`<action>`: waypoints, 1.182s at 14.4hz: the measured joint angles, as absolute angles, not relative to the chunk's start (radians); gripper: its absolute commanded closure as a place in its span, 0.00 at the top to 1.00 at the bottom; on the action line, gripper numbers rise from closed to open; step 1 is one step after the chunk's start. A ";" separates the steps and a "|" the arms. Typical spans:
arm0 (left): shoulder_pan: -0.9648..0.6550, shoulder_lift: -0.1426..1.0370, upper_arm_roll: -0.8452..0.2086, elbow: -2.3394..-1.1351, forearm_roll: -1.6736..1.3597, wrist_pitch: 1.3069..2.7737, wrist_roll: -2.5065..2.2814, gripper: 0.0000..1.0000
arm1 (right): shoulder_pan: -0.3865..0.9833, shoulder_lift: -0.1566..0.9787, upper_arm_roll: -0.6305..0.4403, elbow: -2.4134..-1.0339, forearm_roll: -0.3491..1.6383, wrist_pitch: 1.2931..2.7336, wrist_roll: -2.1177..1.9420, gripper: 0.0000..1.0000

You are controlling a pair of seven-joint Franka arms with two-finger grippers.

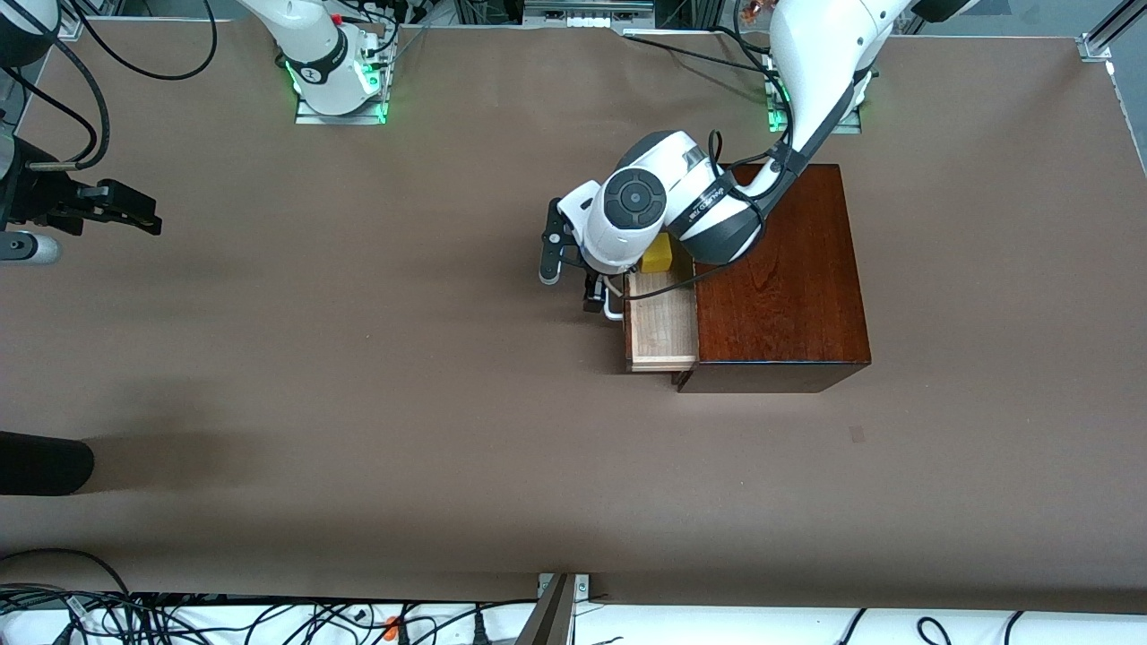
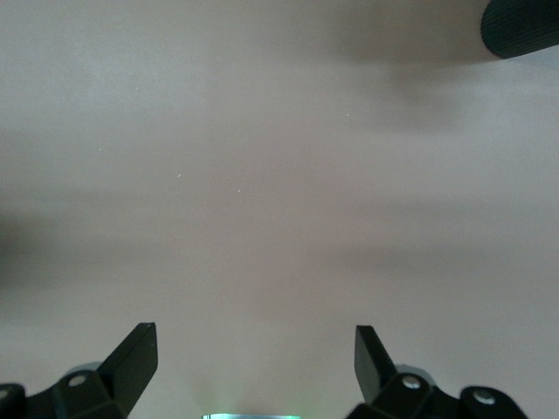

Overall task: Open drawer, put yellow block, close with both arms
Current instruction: 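Push the drawer shut into the box with the left gripper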

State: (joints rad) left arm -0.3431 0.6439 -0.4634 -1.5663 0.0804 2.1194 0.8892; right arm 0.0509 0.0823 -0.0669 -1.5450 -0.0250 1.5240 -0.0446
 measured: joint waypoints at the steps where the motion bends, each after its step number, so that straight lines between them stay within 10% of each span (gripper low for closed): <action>1: -0.343 0.644 -0.463 -1.566 0.081 2.117 0.889 1.00 | 0.051 0.082 -0.067 -1.545 -0.025 1.524 -0.045 1.00; 17: -0.241 0.634 -0.455 -1.542 0.178 1.875 0.878 1.00 | 0.051 0.082 -0.067 -1.545 -0.025 1.525 -0.045 1.00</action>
State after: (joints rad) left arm -0.2411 0.6337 -0.4545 -1.5422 0.1779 1.8754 0.8780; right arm 0.0509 0.0824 -0.0666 -1.5450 -0.0250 1.5250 -0.0446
